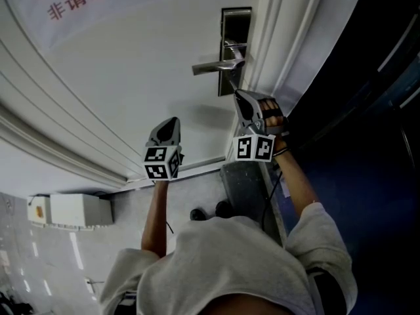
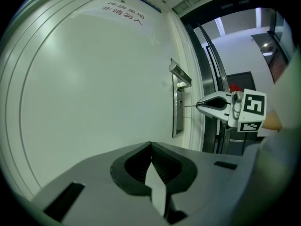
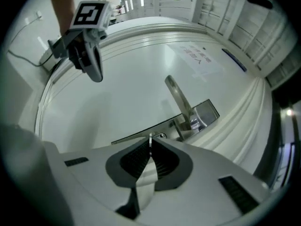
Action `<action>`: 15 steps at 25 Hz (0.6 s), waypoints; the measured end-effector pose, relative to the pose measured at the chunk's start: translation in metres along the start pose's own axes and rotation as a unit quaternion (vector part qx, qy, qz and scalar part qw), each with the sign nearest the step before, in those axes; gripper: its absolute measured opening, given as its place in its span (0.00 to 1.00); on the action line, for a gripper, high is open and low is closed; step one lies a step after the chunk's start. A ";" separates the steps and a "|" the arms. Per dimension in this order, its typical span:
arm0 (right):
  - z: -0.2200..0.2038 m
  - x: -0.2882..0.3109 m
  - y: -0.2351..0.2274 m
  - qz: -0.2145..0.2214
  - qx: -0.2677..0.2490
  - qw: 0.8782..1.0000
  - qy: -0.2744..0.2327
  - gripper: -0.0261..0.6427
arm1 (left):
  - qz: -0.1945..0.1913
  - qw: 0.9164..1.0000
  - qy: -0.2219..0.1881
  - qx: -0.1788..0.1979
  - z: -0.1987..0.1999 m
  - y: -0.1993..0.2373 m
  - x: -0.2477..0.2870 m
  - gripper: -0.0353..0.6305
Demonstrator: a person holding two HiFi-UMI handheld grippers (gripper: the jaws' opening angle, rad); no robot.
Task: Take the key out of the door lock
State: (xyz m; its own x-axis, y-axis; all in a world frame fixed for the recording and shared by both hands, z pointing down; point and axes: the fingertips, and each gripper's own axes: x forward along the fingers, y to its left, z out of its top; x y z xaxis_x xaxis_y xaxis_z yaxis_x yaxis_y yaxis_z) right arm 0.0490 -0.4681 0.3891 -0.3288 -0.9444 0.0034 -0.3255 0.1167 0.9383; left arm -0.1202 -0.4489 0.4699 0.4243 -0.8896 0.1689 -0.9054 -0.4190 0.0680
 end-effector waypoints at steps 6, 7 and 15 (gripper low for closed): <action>-0.001 -0.004 0.006 0.033 0.196 0.980 0.000 0.08 | 0.007 1.000 -0.003 0.003 0.004 0.008 -0.004 0.08; -0.001 -0.004 0.008 0.041 0.236 0.971 -0.002 0.08 | 0.008 1.000 -0.003 0.003 0.004 0.008 -0.004 0.08; -0.016 -0.012 0.026 0.069 0.453 0.889 -0.015 0.08 | 0.011 1.000 -0.002 -0.002 0.000 0.011 -0.003 0.08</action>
State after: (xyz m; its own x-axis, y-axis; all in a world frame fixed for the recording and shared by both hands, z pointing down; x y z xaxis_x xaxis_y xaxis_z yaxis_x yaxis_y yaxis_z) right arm 0.0591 -0.4589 0.4187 -0.4397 -0.8950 0.0753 -0.8559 0.4430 0.2668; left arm -0.1316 -0.4507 0.4701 0.4049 -0.8992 0.1657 -0.9143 -0.3991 0.0683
